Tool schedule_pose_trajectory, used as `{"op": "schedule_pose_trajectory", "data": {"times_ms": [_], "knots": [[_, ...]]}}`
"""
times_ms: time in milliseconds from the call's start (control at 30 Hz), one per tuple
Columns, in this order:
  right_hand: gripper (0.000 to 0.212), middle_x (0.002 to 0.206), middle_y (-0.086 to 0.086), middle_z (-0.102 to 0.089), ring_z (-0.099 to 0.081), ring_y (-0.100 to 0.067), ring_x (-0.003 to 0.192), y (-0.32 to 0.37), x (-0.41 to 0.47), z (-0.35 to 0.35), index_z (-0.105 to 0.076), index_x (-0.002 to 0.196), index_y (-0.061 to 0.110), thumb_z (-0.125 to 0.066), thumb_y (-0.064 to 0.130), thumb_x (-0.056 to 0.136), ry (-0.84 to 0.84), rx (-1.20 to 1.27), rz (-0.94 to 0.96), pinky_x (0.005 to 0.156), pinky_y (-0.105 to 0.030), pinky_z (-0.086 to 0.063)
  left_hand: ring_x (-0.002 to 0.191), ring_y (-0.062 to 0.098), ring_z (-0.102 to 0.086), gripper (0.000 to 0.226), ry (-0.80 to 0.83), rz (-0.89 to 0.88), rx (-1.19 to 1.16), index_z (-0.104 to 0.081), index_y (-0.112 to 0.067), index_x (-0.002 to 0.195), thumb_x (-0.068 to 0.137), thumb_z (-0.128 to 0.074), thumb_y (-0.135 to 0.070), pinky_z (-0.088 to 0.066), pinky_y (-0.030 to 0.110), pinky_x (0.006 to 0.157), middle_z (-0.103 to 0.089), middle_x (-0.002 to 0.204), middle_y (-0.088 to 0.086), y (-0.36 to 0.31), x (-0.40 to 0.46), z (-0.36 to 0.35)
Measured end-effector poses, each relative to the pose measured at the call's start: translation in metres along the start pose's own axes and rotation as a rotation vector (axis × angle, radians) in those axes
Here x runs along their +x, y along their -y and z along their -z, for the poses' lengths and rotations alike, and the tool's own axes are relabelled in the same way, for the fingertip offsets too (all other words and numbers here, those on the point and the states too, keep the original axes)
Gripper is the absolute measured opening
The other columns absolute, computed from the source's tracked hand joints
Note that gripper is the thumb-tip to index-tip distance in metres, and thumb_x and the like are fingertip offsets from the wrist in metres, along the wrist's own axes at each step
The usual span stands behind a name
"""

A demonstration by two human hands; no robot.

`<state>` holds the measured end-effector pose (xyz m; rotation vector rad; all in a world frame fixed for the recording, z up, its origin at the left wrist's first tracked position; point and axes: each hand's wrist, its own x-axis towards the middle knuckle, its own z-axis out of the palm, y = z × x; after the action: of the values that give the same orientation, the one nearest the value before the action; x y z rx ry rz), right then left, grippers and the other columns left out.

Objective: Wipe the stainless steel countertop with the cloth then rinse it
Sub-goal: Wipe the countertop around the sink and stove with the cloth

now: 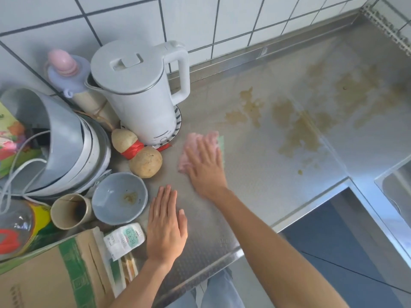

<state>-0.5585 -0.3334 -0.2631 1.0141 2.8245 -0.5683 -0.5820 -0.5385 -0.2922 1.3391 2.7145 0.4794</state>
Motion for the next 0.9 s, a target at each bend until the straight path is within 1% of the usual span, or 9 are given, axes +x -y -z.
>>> {"op": "schedule_pose_trajectory", "data": {"times_ms": [133, 233, 367, 467, 533, 600, 733, 833, 900], "knots": [[0.056, 0.175, -0.004, 0.000, 0.008, -0.023, 0.161, -0.017, -0.097, -0.019, -0.015, 0.164, 0.036, -0.030, 0.045, 0.111, 0.019, -0.024, 0.232, 0.131, -0.050, 0.000, 0.159, 0.024, -0.024, 0.054, 0.019, 0.027, -0.010, -0.044, -0.003, 0.153, 0.104, -0.037, -0.025, -0.029, 0.047, 0.126, -0.035, 0.166, 0.012, 0.001, 0.002, 0.001], [0.056, 0.175, 0.000, 0.000, 0.004, -0.022, 0.161, -0.077, -0.171, -0.008, -0.009, 0.164, 0.041, -0.024, 0.052, 0.111, 0.075, -0.117, 0.249, 0.130, -0.047, -0.002, 0.160, 0.021, -0.019, 0.056, 0.058, 0.032, -0.019, -0.039, -0.006, 0.156, 0.106, -0.031, -0.029, -0.023, 0.044, 0.129, -0.032, 0.168, 0.009, 0.001, 0.001, 0.003], [0.058, 0.172, 0.003, 0.009, 0.012, -0.021, 0.160, -0.141, -0.188, 0.027, -0.008, 0.163, 0.039, -0.029, 0.046, 0.110, 0.094, -0.064, -0.079, 0.128, -0.052, -0.014, 0.160, 0.021, -0.020, 0.057, 0.064, 0.057, -0.022, -0.040, -0.007, 0.156, 0.106, -0.029, -0.031, -0.022, 0.041, 0.130, -0.032, 0.167, 0.008, 0.000, 0.002, 0.005], [0.061, 0.172, -0.002, 0.013, 0.017, -0.026, 0.159, -0.122, -0.140, 0.031, -0.010, 0.165, 0.034, -0.021, 0.050, 0.107, 0.050, -0.005, -0.317, 0.129, -0.056, -0.004, 0.157, 0.026, -0.028, 0.055, 0.028, 0.053, -0.039, -0.046, -0.001, 0.151, 0.104, -0.035, -0.027, -0.026, 0.043, 0.128, -0.038, 0.164, 0.014, -0.004, 0.000, 0.004], [0.061, 0.173, -0.007, 0.012, 0.019, -0.029, 0.158, -0.081, -0.099, 0.020, -0.012, 0.165, 0.034, -0.022, 0.051, 0.107, 0.004, 0.041, -0.386, 0.129, -0.055, 0.005, 0.156, 0.028, -0.031, 0.054, 0.001, 0.029, -0.042, -0.047, 0.003, 0.149, 0.105, -0.037, -0.025, -0.029, 0.045, 0.127, -0.040, 0.162, 0.017, 0.003, 0.001, 0.004], [0.059, 0.174, -0.007, 0.006, 0.016, -0.029, 0.159, -0.050, -0.077, 0.006, -0.017, 0.164, 0.034, -0.031, 0.047, 0.108, -0.020, 0.080, -0.314, 0.128, -0.055, 0.006, 0.156, 0.029, -0.031, 0.054, 0.010, 0.007, -0.024, -0.048, 0.003, 0.149, 0.104, -0.039, -0.024, -0.030, 0.046, 0.126, -0.040, 0.162, 0.017, -0.004, 0.001, 0.005], [0.056, 0.174, -0.004, -0.004, 0.010, -0.024, 0.161, -0.017, -0.112, -0.022, -0.021, 0.163, 0.035, -0.032, 0.046, 0.110, -0.034, 0.005, 0.028, 0.129, -0.054, -0.001, 0.158, 0.024, -0.025, 0.055, 0.048, 0.059, -0.024, -0.043, -0.003, 0.153, 0.104, -0.035, -0.028, -0.028, 0.045, 0.128, -0.036, 0.166, 0.011, -0.003, 0.005, 0.012], [0.058, 0.175, -0.002, -0.003, 0.004, -0.022, 0.161, -0.064, -0.168, -0.019, -0.010, 0.164, 0.040, -0.029, 0.052, 0.111, 0.015, -0.100, 0.214, 0.130, -0.049, 0.001, 0.157, 0.027, -0.028, 0.050, 0.013, 0.015, -0.034, -0.049, -0.002, 0.149, 0.104, -0.039, -0.020, -0.027, 0.051, 0.127, -0.041, 0.162, 0.012, -0.009, 0.001, 0.011], [0.057, 0.175, 0.001, 0.000, 0.003, -0.021, 0.161, -0.109, -0.197, -0.005, -0.007, 0.164, 0.041, -0.022, 0.056, 0.110, 0.039, -0.133, 0.193, 0.129, -0.050, -0.005, 0.156, 0.028, -0.031, 0.045, -0.019, -0.028, -0.055, -0.056, -0.005, 0.144, 0.102, -0.043, -0.014, -0.022, 0.055, 0.128, -0.047, 0.159, 0.011, -0.017, 0.003, 0.010]]}}
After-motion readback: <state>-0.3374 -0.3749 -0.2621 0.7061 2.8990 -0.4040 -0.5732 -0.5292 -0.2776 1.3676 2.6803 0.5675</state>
